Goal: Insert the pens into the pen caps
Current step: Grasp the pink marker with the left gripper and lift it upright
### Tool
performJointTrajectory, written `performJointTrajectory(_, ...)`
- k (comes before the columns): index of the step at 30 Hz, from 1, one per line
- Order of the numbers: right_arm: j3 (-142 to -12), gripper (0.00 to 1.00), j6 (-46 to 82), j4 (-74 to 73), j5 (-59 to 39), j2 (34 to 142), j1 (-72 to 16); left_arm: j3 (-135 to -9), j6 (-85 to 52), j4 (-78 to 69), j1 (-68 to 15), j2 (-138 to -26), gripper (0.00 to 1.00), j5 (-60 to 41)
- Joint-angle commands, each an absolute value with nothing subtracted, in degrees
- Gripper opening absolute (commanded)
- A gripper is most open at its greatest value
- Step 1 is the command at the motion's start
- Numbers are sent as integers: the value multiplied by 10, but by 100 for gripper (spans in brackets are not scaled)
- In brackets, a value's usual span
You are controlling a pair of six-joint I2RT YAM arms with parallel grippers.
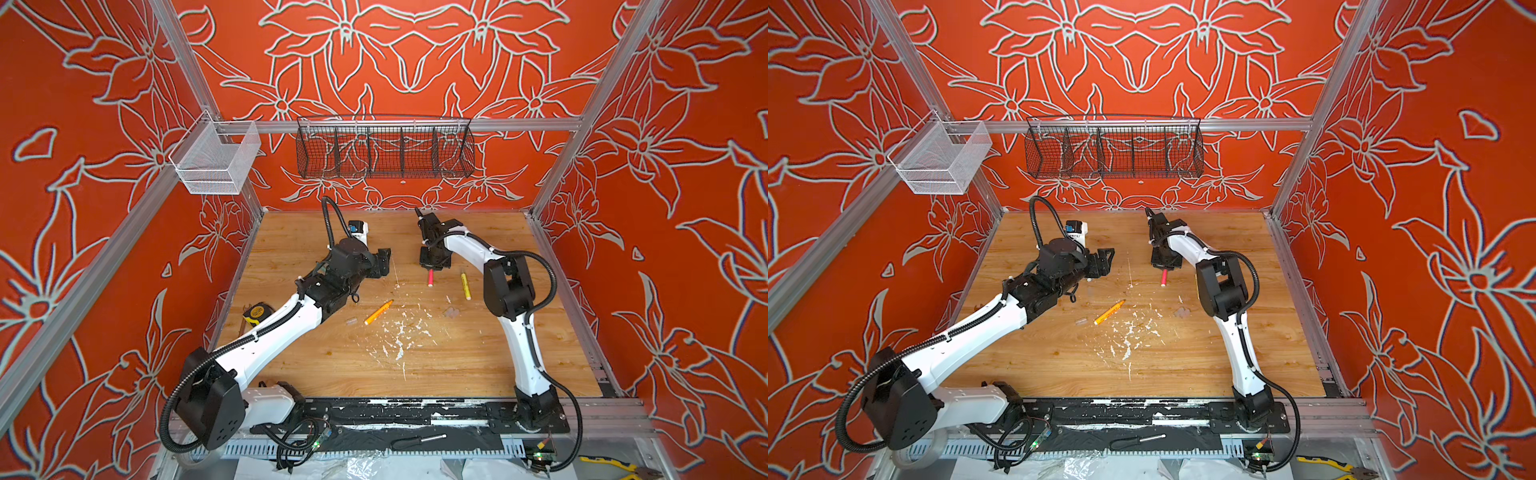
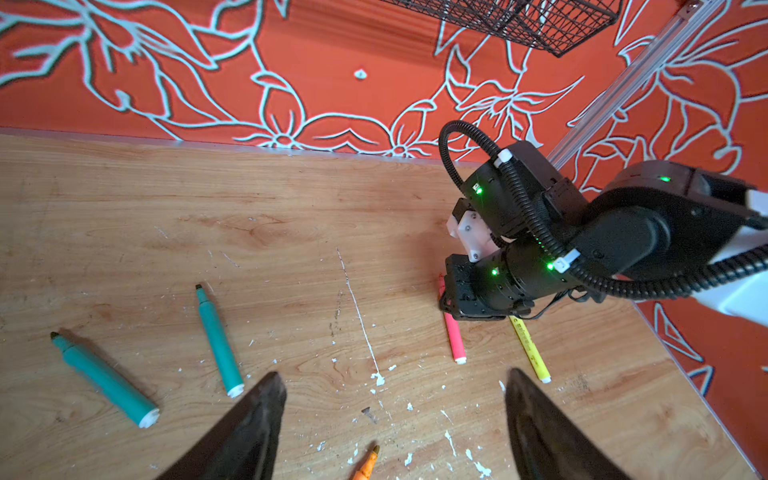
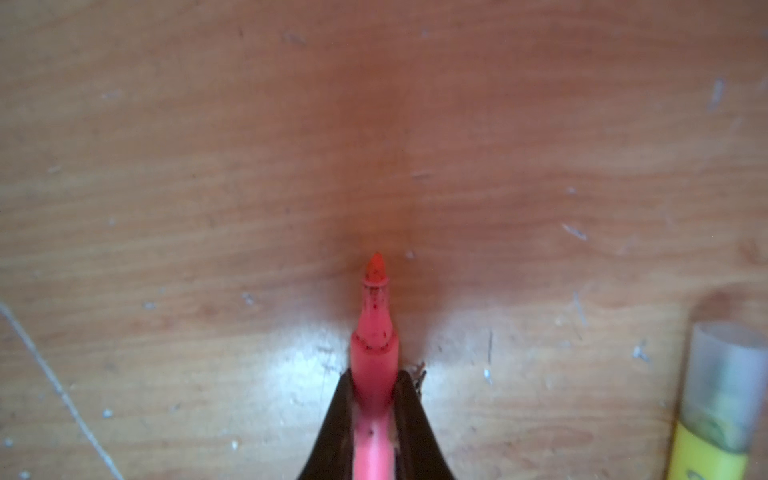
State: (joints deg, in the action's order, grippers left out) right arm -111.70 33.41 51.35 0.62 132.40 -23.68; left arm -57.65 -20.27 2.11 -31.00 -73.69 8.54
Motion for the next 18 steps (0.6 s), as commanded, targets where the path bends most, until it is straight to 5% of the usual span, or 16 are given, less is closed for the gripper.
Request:
performJointTrajectory(1,-1073,3,340,465,10,1238,-237,-573,-196,-17,-307,-743,80,26)
performJointTrajectory(12,-900,3,356,330,-26,1021,-265,-541,-222,-129,-302,-782,77,-201)
performJointTrajectory(18,-855,3,372,290,-26,940,-300,-542,-269,-192,-290,-825,66,-337)
